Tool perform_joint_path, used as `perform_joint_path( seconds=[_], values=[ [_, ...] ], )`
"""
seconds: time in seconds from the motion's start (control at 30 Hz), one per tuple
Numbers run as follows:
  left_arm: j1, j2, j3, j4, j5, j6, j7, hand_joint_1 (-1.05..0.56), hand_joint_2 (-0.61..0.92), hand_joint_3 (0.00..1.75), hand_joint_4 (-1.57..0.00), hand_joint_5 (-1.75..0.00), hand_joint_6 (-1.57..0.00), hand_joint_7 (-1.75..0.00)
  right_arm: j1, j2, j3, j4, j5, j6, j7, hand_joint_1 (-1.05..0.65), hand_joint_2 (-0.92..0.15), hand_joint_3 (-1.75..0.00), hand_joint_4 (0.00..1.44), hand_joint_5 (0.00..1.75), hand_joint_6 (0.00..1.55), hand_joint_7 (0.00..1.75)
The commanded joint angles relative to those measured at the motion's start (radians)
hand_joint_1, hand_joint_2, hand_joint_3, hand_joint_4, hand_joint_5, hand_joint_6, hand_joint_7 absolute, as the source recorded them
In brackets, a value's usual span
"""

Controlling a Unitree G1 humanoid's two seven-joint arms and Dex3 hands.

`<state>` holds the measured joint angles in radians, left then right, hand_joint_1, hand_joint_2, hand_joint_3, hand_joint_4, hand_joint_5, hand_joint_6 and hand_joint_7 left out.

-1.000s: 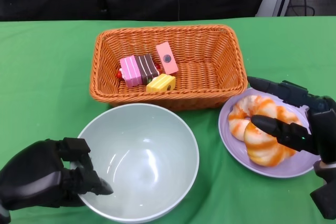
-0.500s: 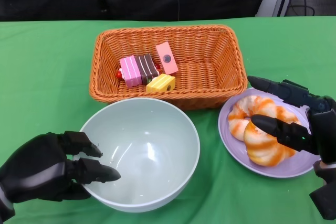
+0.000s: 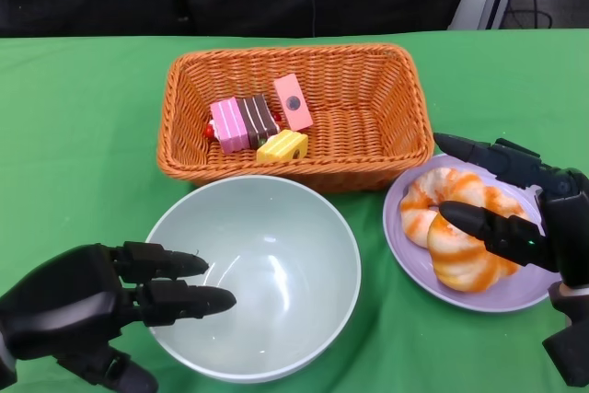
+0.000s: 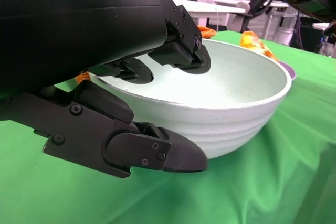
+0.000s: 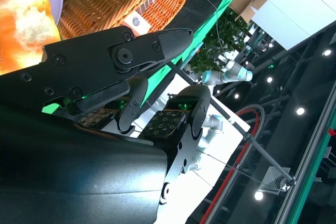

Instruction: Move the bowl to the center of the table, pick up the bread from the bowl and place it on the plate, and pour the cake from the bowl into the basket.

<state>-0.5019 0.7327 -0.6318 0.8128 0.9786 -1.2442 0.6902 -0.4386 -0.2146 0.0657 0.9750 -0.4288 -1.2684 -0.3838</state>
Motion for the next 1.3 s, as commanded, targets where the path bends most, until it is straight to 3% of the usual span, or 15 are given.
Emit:
perform_joint_path(
  seconds=[0.03,0.3,0.57,0.7,0.83,1.07,1.3],
  values=[
    [0.011,0.009,0.028,0.0,0.005,-0.023,0.011,-0.91,0.92,0.36,-0.45,-0.02,-0.39,-0.01,0.009,-0.006,-0.008,0.002,0.005,-0.007,-0.006,-0.56,-0.92,-0.08,0.85,0.4,0.75,0.0],
    [0.016,0.005,0.059,-0.004,0.05,-0.033,0.099,-0.93,0.92,0.34,-0.49,-0.02,-0.43,-0.02,0.001,-0.01,-0.007,0.018,-0.016,-0.013,-0.017,-0.57,-0.92,-0.08,0.84,0.41,0.76,0.01],
    [0.009,0.011,0.091,-0.029,0.112,-0.041,0.257,-0.97,0.92,0.58,-0.49,-0.01,-0.39,-0.01,-0.005,-0.01,-0.004,0.031,-0.017,-0.016,-0.019,-0.57,-0.92,-0.08,0.84,0.42,0.76,0.01],
    [-0.006,0.015,0.103,-0.023,0.121,-0.047,0.305,-0.96,0.92,0.6,-0.49,-0.01,-0.37,0.0,-0.004,-0.011,-0.004,0.027,-0.018,-0.012,-0.017,-0.57,-0.92,-0.09,0.84,0.43,0.76,0.01],
    [-0.022,-0.001,0.137,0.026,0.009,-0.076,0.212,-0.93,0.92,0.52,-0.46,0.0,-0.39,-0.01,-0.006,-0.013,-0.003,0.028,-0.026,-0.013,-0.023,-0.57,-0.92,-0.09,0.84,0.44,0.76,0.01],
    [-0.034,-0.108,0.21,0.155,-0.292,-0.126,-0.006,-0.87,0.92,0.43,-0.54,-0.03,-0.46,-0.03,-0.003,-0.009,-0.002,0.027,-0.016,-0.012,-0.016,-0.57,-0.92,-0.09,0.83,0.45,0.77,0.01],
    [-0.041,-0.222,0.268,0.237,-0.761,-0.114,-0.383,-0.77,0.92,0.34,-0.63,-0.05,-0.52,-0.03,-0.002,-0.002,-0.002,0.035,0.004,-0.016,-0.003,-0.56,-0.92,-0.08,0.83,0.45,0.77,0.01]
  ],
)
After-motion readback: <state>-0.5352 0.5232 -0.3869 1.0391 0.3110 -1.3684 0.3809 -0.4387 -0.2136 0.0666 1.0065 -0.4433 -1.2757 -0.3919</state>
